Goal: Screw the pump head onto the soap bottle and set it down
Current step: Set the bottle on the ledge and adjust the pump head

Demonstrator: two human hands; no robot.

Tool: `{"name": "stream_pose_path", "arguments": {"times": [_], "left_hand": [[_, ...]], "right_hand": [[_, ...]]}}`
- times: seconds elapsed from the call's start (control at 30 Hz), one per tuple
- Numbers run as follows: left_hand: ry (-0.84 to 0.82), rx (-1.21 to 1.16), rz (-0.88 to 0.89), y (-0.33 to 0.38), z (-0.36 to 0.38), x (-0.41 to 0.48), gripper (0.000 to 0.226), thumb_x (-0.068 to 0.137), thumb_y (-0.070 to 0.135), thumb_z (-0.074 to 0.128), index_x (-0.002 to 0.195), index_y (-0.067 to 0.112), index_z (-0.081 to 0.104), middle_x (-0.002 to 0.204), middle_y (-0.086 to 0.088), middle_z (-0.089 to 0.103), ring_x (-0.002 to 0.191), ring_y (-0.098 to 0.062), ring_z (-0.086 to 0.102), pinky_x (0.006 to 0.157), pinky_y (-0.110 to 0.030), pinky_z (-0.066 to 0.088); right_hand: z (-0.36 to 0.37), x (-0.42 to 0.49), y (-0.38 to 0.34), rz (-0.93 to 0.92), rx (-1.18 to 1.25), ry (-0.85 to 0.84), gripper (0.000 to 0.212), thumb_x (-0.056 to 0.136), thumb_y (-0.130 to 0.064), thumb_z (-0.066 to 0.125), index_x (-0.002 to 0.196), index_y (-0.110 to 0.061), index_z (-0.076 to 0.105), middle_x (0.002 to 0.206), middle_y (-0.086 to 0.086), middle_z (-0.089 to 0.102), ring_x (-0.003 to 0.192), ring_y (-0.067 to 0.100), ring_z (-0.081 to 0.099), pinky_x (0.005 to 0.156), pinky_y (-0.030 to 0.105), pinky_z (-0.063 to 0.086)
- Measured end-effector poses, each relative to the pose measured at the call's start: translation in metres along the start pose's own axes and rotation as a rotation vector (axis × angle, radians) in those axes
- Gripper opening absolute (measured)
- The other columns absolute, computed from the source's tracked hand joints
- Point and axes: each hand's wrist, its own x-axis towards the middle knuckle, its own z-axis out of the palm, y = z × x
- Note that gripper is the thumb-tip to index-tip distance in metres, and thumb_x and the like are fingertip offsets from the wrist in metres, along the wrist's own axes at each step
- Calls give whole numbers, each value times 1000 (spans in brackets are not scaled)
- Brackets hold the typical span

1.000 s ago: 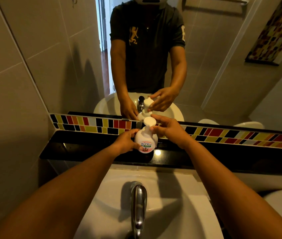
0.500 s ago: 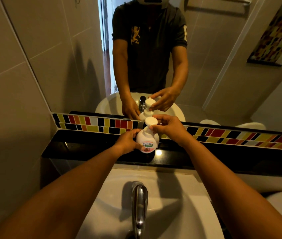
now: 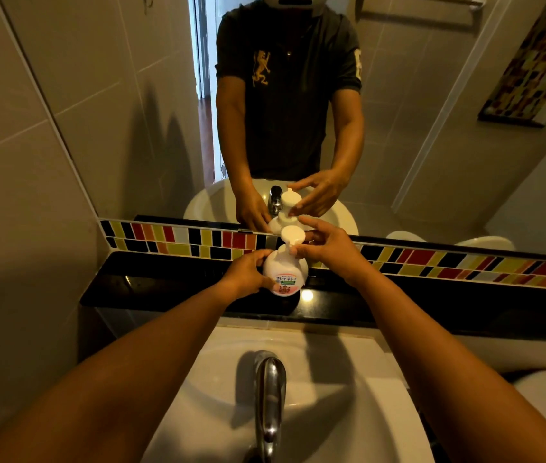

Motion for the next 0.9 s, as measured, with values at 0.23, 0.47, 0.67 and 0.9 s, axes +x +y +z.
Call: {"name": "stream_pose_path", "arguments": {"times": [0.23,0.47,0.67,0.9], "left_hand": [[10,-75,-9,-6,0,1,87,70,3,83,145,18,41,142,-7,53,129,-28,52,91,-43,56],[64,-149,3,-21,2,3,68,71,-2,80,132,14,55,131,-9,62,122,-26,58,98,-47,53],[62,-171,-5,-22,2,7,69,74,-2,77,137,16,53,133,-9,61,123,-26,57,91,-42,56],[58,-156,-22,-22,-2,14,71,78,-1,75,140,20,49,135,-7,60,123,-28,57,84,-39,57]], "right_hand": [[4,-10,32,48,-31,26,74,75,-17,81,141,-26,48,121,4,65,110,23,63,93,40,56],[22,-20,75,111,-37,23,66,77,-13,79,135,-29,54,126,-2,65,118,18,61,101,47,51],[38,-13,84,130,-22,96,61,83,-11,73,139,-22,51,137,4,60,127,24,54,106,49,46],[46,-3,85,143,-37,153,56,84,-15,72,137,-19,53,138,5,59,129,26,53,107,53,43]]}}
